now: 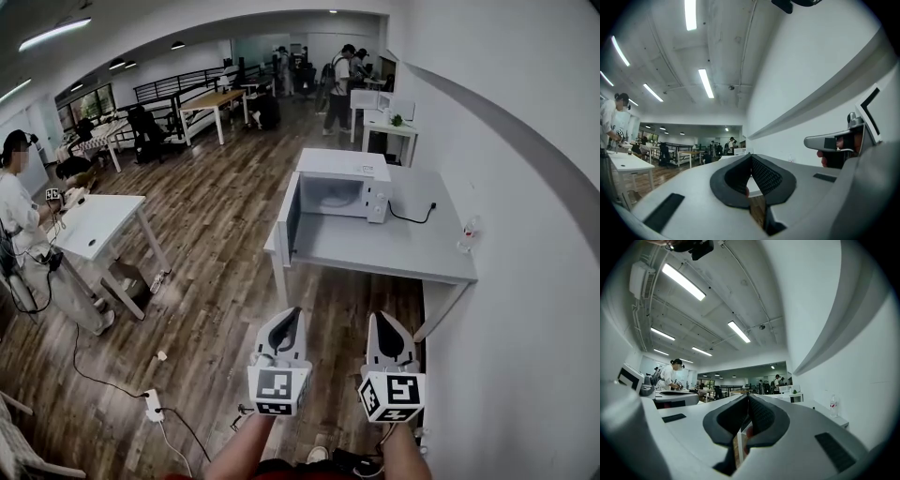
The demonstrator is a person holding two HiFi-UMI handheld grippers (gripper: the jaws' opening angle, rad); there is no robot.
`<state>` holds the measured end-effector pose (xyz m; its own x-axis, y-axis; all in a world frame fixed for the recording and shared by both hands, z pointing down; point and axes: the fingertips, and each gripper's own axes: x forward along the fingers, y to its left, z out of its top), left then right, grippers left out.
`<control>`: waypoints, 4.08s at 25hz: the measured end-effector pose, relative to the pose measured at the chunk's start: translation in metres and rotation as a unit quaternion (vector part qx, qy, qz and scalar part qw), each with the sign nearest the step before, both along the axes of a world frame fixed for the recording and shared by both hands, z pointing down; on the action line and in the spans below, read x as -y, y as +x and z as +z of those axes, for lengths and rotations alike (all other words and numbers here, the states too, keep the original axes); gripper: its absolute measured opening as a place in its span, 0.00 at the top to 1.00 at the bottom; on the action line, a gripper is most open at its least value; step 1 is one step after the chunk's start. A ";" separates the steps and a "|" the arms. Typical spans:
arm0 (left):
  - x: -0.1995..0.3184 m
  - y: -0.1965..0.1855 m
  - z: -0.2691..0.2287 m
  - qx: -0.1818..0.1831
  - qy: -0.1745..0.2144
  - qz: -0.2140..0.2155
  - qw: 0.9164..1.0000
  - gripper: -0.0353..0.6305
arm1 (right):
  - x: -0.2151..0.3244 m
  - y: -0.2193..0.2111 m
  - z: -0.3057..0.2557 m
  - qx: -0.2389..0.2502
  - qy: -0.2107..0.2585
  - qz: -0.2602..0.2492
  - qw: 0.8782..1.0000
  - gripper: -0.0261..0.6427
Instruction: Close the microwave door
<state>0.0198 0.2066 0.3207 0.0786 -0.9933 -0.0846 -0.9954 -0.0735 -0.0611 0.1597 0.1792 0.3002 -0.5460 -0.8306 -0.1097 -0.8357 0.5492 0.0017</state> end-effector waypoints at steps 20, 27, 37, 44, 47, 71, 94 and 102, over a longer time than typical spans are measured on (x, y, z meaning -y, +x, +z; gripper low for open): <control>0.136 -0.088 0.012 -0.003 0.007 -0.003 1.000 0.91 | 0.137 -0.095 0.014 -0.005 0.003 -0.010 1.000 0.92; 0.189 -0.144 0.015 -0.005 0.005 0.007 1.000 0.91 | 0.188 -0.154 0.014 -0.011 0.000 -0.008 1.000 0.92; 0.234 -0.198 0.031 -0.003 0.003 0.034 0.999 0.91 | 0.228 -0.211 0.025 -0.020 -0.002 0.004 1.000 0.92; 0.261 -0.212 0.053 0.000 -0.012 0.044 0.999 0.91 | 0.255 -0.226 0.039 -0.028 -0.015 0.006 0.999 0.92; 0.275 -0.217 0.062 -0.002 -0.017 0.037 0.999 0.91 | 0.270 -0.237 0.048 -0.039 -0.013 -0.001 0.999 0.92; 0.355 -0.220 0.172 0.118 -0.122 0.248 0.954 0.69 | 0.368 -0.261 0.136 -0.049 -0.098 -0.045 0.993 0.92; 0.380 -0.210 0.201 0.153 -0.185 0.361 0.901 0.69 | 0.406 -0.268 0.159 -0.062 -0.119 -0.053 0.990 0.92; 0.384 -0.191 0.199 0.150 -0.181 0.373 0.897 0.71 | 0.408 -0.253 0.156 -0.060 -0.116 -0.041 0.991 0.92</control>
<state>-0.1713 -0.1770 0.5198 0.6992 -0.6124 0.3688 -0.6033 -0.7823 -0.1551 -0.0930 -0.2283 0.4560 -0.6097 -0.7787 0.1479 -0.7901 0.6119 -0.0354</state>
